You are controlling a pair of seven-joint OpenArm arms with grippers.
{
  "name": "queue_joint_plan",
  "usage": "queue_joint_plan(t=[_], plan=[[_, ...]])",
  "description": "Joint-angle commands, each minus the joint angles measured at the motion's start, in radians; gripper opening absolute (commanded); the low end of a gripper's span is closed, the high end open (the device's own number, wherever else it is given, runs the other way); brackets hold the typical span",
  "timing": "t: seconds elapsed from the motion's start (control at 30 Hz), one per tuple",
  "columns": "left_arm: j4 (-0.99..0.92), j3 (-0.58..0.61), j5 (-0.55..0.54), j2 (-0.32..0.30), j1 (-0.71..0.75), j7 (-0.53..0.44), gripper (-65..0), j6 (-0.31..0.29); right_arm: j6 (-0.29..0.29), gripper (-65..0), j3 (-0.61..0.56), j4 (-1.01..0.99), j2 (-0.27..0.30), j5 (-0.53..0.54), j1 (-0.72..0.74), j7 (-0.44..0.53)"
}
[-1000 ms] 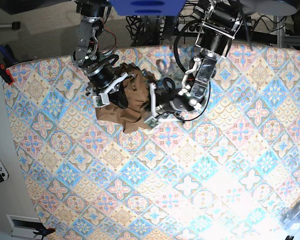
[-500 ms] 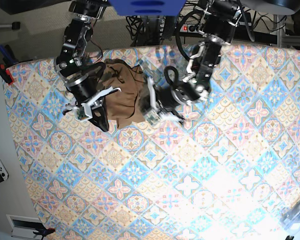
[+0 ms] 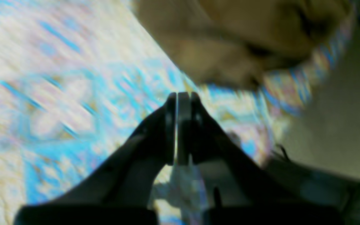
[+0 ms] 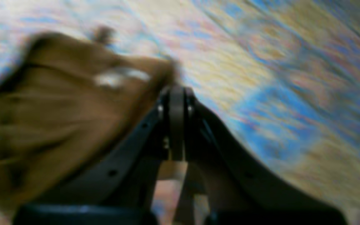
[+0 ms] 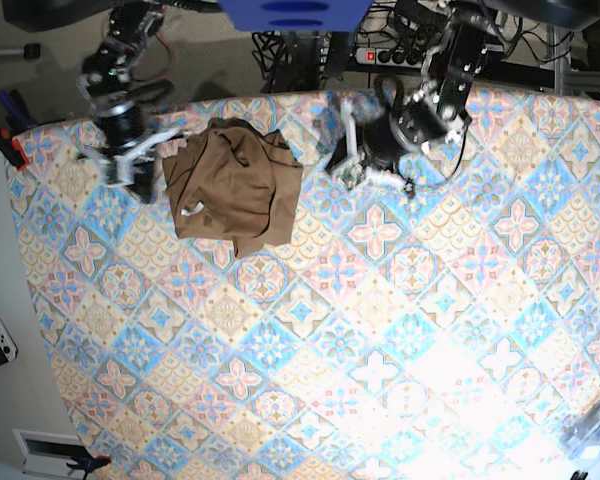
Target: Layout the t-shirt on the table in an organized manner, then fold the t-shirt properly
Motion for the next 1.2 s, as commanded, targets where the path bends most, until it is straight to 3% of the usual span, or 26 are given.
queue_joint_plan(t=[0.0,0.17,0.53,0.93,1.07,1.17], plan=[[0.020,-0.005,-0.008,-0.011,0.007,-0.024,-65.0,0.004,0.000,-65.0,0.026,0.025,0.002,0.034,0.008,0.054],[0.021,-0.014,-0.008,-0.046,0.101,-0.028,-65.0,0.005,0.000,-65.0,0.141,0.024,0.002,0.077,-0.030,0.071],[0.021,-0.220,-0.007,-0.048,0.343,-0.028,-65.0,-0.002,0.000,-65.0,0.314,0.002,-0.002,0.120,-0.186,0.065],[0.015,-0.226,-0.004,-0.049,0.520,-0.028,-65.0,-0.004,0.022,-65.0,0.501,-0.220,-0.002,0.118,-0.246,0.080],[-0.071,-0.226,0.079,-0.042,0.538,-0.028,-65.0,-0.004,0.022,-65.0,0.507,-0.302,-0.002,0.114,-0.262,0.114],[-0.195,-0.226,0.104,-0.040,0.537,-0.127,-65.0,-0.002,0.022,-65.0,0.507,-0.394,0.001,0.112,-0.259,0.114]])
